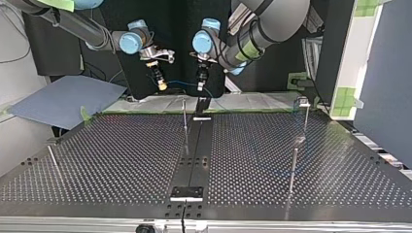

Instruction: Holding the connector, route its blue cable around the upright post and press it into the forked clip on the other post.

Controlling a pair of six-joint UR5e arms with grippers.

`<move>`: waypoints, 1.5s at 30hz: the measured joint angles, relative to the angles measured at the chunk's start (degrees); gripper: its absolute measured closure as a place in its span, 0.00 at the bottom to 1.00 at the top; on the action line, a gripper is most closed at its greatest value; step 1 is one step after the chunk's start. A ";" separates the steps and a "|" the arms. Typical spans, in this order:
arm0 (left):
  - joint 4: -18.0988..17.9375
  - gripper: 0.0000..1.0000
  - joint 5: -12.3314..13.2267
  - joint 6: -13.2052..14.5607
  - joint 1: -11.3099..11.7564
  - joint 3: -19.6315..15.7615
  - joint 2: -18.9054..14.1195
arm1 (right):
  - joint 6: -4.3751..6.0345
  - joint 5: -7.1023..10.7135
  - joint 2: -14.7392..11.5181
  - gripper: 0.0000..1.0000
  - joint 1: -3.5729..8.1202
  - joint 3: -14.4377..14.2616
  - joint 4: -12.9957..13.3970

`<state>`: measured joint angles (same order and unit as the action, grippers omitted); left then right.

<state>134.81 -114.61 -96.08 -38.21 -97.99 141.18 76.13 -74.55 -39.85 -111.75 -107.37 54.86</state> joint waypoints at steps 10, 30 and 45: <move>0.27 0.02 0.05 0.71 -0.08 -0.01 0.00 | -2.02 2.49 -0.02 0.98 0.64 -0.16 0.87; -0.07 0.02 0.00 0.73 -0.06 0.00 0.00 | -0.58 7.56 -0.02 0.98 3.28 -0.17 6.56; -0.98 0.02 0.12 0.64 -0.05 0.04 -0.01 | 0.71 9.84 -0.02 0.98 4.32 -0.17 7.40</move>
<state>133.83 -114.49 -95.44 -38.26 -97.94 141.17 76.84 -64.71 -39.87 -107.43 -107.55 62.26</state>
